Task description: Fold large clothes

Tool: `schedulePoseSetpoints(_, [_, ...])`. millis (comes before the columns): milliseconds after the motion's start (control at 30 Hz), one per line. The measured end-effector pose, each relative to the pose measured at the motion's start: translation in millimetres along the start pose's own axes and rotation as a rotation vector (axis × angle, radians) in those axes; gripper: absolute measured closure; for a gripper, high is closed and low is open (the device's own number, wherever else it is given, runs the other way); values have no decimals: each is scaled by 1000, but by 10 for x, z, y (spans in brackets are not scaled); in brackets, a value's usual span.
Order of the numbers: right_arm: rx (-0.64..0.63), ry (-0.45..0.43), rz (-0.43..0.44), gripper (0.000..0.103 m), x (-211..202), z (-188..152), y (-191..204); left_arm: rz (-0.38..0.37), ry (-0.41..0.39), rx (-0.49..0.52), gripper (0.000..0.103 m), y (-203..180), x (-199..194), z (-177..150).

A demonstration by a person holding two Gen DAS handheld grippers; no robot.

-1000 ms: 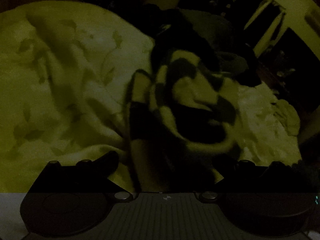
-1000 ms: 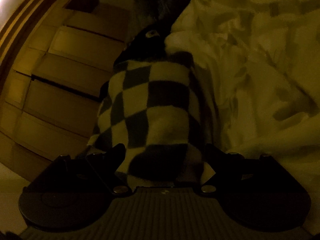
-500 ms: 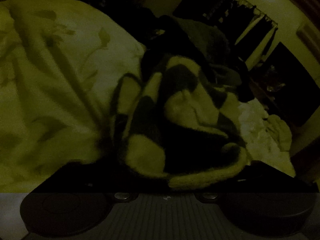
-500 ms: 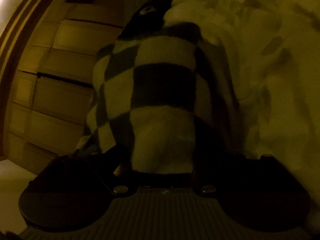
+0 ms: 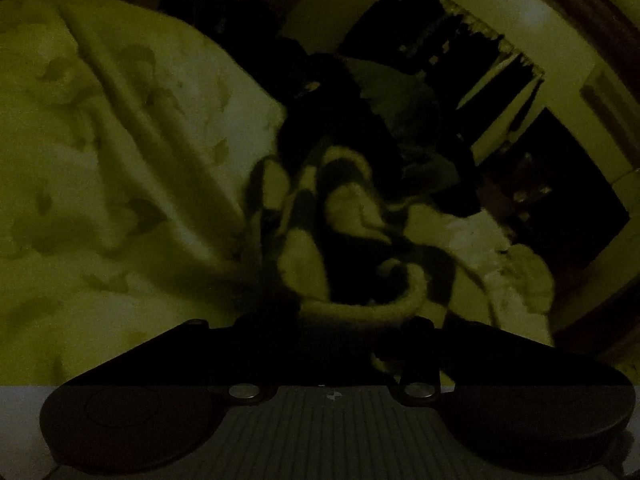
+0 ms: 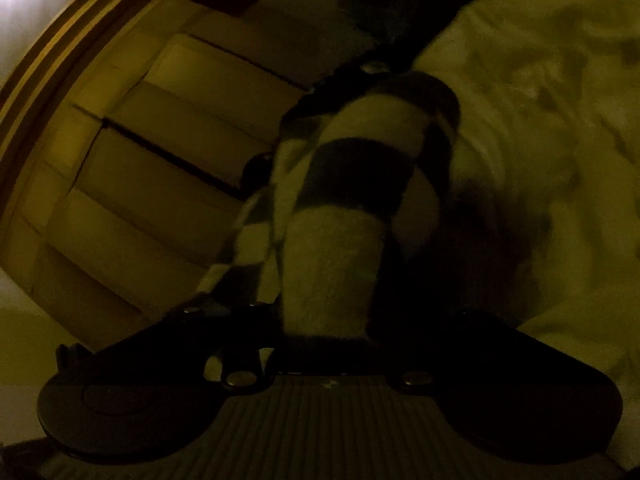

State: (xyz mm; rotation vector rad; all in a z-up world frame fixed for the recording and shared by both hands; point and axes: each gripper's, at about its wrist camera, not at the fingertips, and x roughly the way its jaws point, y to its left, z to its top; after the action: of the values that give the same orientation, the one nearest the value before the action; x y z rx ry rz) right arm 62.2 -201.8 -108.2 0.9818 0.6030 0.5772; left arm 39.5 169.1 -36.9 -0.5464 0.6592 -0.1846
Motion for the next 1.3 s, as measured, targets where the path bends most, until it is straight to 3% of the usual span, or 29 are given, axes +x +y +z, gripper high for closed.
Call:
schedulePoseSetpoints(100, [5,-1,-3,64,-193,12,144,-70,17,-10,18,-140,-132,-18])
schedulePoseSetpoints(267, [-95,-39,-61,64,-627,159,464,-128,39,85,19,-653,-98,-98])
schedulePoseSetpoints(400, [-162,-133,-120,64,-1230,533,666,-262,62,131,20,-1302,112,-73])
schedulePoseSetpoints(500, [-199,-237,-161,64,-1933,885,796,-383,85,196,20,-1964,289,-138])
schedulePoseSetpoints(600, [-240,-335,-227,63,-2624,1122,882,-501,170,188,21,-2556,646,-315])
schedulePoseSetpoints(700, [-230,-424,-347,62,-3240,1284,787,-565,310,170,20,-3035,1120,-672])
schedulePoseSetpoints(800, [-159,-470,-459,59,-3659,1340,418,-519,426,236,17,-3344,1621,-1235])
schedulePoseSetpoints(833, [-107,-463,-492,59,-3731,1340,175,-473,473,222,15,-3346,1791,-1416])
schedulePoseSetpoints(867, [-38,-457,-521,59,-3764,1314,-106,-445,498,189,5,-3302,1945,-1563])
schedulePoseSetpoints(900, [17,-454,-531,58,-3804,1240,-417,-455,513,128,3,-3198,2071,-1689])
schedulePoseSetpoints(967, [88,-492,-413,59,-3900,1077,-859,-509,526,26,2,-2991,2199,-1809])
schedulePoseSetpoints(1033, [195,-529,-273,59,-4026,991,-1124,-538,511,31,2,-2929,2194,-1813])
schedulePoseSetpoints(1300, [96,-511,-314,56,-3986,1006,-976,-446,415,231,0,-3172,1913,-1818])
